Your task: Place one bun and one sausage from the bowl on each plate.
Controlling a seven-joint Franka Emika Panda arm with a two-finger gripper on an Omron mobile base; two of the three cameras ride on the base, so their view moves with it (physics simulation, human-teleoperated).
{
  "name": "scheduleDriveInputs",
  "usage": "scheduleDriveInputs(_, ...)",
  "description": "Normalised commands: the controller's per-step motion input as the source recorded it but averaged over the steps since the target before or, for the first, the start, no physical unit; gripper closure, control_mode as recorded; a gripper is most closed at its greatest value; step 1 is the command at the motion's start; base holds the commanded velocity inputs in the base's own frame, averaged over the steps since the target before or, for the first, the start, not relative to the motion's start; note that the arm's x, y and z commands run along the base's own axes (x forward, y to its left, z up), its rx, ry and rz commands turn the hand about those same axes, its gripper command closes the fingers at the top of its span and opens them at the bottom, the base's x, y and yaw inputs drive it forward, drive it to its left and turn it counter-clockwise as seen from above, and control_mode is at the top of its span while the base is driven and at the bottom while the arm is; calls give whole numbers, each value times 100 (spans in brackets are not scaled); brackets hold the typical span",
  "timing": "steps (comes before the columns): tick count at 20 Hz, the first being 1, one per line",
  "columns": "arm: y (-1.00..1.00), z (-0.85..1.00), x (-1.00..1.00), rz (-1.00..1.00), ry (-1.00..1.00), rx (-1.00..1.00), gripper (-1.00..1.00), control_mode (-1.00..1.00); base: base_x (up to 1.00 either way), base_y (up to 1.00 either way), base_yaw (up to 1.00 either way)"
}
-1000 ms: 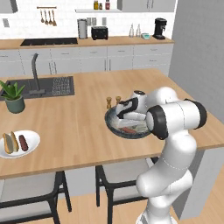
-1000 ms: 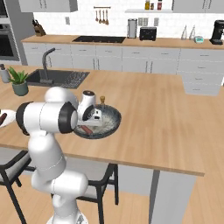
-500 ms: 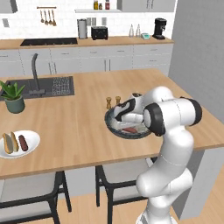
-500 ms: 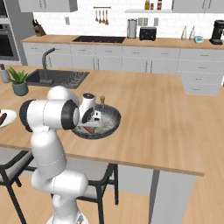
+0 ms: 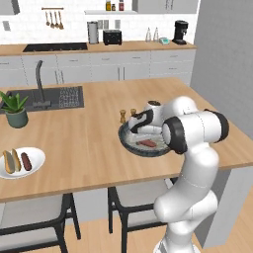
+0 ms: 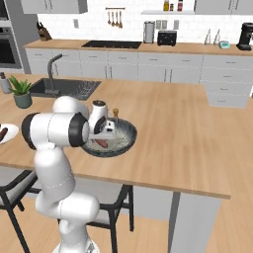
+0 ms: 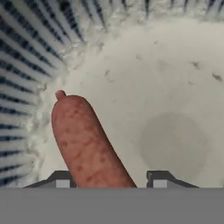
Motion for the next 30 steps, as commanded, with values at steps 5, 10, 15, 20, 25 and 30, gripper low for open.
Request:
scheduleDriveInputs(5, 0, 69, -2, 0, 1, -16, 100, -100, 0, 0, 0)
scheduleDriveInputs(10, 0, 78, -57, 0, -14, -15, 100, -100, 0, 0, 0)
scheduleDriveInputs(15, 0, 77, -96, 0, -27, -7, 100, -100, 0, 0, 0)
scheduleDriveInputs(20, 0, 58, -100, 0, -30, 0, 100, -100, 0, 0, 0)
scheduleDriveInputs(25, 0, 71, -100, 0, -13, 5, 100, -100, 0, 0, 0)
scheduleDriveInputs(30, -3, 52, -100, 0, 6, 21, 100, -100, 0, 0, 0)
